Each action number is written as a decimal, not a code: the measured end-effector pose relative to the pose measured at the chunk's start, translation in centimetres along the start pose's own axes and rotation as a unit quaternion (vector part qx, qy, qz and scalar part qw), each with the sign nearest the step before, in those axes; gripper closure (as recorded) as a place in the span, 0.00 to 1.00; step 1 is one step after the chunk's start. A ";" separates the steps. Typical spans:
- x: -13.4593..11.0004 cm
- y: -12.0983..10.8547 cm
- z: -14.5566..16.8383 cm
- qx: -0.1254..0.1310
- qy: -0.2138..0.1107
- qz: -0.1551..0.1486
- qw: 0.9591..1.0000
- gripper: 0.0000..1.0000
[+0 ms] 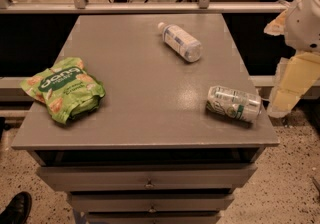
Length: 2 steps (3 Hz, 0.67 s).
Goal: Place blue plastic bottle upright
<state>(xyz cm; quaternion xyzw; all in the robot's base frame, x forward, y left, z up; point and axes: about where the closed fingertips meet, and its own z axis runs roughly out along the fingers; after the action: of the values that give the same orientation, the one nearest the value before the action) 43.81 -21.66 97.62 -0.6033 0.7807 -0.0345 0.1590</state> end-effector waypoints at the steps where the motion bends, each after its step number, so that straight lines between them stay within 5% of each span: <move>1: 0.0 0.0 0.0 0.000 0.000 0.000 1.000 0.00; 2: -2.2 -2.7 1.6 0.009 -0.014 0.010 1.000 0.00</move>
Offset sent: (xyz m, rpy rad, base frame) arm 0.1231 0.0532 -0.0174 0.1014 -0.0622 -0.0586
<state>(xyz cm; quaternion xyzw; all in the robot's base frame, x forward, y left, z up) 47.26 -20.10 97.23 -0.5945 0.7840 -0.0312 0.1760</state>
